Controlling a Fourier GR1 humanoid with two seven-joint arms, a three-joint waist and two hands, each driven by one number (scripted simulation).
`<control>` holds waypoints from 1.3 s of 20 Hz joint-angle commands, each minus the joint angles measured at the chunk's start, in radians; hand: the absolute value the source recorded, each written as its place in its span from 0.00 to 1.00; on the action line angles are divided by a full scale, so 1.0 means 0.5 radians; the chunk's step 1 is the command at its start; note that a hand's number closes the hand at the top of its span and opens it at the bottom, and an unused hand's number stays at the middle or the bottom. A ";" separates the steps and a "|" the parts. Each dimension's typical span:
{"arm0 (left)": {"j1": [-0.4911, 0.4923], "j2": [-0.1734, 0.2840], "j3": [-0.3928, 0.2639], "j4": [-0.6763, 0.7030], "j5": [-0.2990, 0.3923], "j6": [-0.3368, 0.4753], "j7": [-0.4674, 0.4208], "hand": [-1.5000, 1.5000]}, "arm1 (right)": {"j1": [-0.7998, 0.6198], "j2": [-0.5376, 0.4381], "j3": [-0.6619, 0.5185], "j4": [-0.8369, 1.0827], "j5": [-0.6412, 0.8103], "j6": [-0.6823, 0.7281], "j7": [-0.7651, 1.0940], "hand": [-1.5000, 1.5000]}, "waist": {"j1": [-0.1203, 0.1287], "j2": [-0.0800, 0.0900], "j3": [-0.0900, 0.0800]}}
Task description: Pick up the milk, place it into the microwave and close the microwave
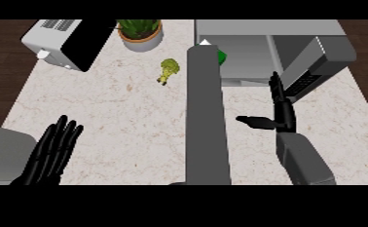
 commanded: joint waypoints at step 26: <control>-0.820 0.057 -0.453 0.810 -0.205 -0.402 0.104 1.00 | 1.550 0.005 0.273 -1.226 -0.207 0.705 -0.309 0.00 | -0.024 0.009 0.003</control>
